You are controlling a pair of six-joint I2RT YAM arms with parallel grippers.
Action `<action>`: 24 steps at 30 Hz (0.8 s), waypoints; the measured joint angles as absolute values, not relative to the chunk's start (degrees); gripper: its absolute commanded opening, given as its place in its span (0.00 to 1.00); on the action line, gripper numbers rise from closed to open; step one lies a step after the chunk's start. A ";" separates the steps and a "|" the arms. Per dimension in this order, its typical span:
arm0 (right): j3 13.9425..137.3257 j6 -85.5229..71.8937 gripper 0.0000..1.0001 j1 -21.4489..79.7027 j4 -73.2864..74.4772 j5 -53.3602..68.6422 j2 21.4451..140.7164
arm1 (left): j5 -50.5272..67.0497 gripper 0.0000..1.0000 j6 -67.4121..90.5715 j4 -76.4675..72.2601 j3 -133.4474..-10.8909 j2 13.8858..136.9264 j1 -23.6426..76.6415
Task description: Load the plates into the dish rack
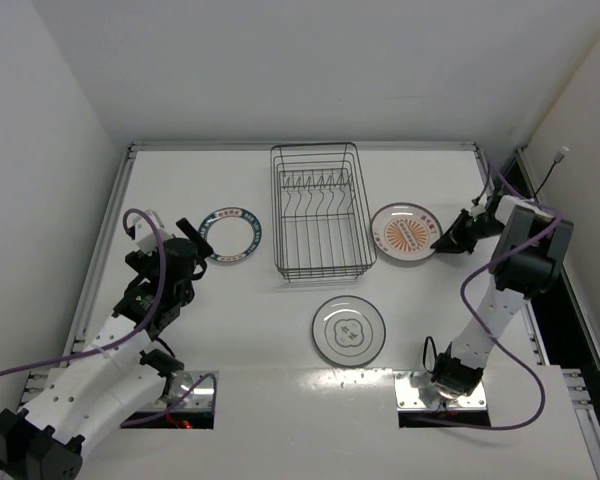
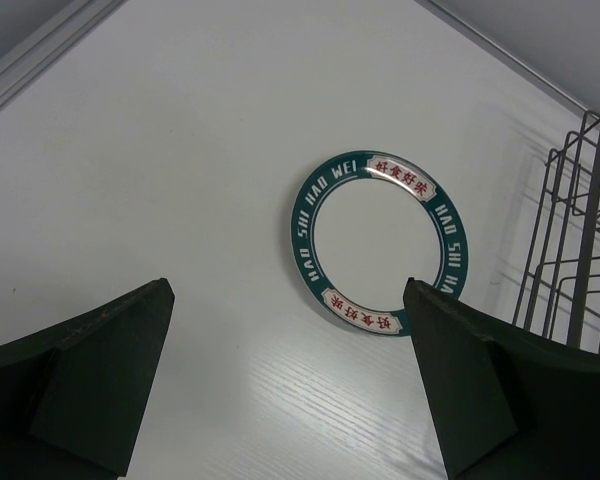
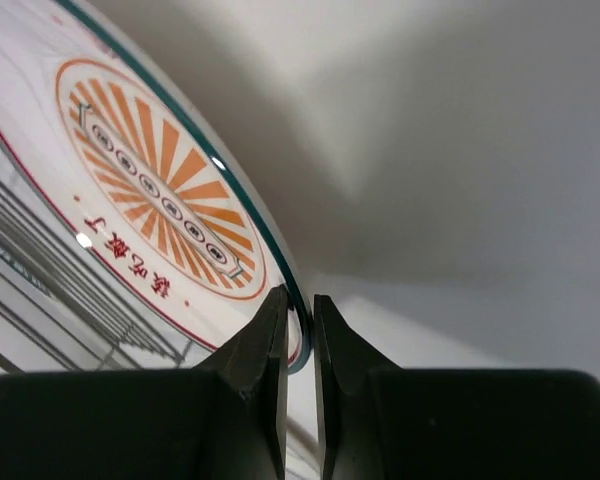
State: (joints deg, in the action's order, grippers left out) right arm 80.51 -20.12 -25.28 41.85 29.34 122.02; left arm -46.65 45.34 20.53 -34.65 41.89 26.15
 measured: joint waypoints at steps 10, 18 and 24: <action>61.49 -26.37 0.00 -24.05 34.76 19.38 85.80 | -46.98 1.00 45.63 20.67 -34.65 42.81 26.15; 65.93 -29.43 0.00 -20.40 31.73 9.13 74.28 | -46.98 1.00 45.78 21.17 -34.65 43.20 26.15; 65.93 -30.87 0.00 -12.99 31.62 2.85 71.16 | -46.92 1.00 45.95 21.23 -34.65 43.46 26.15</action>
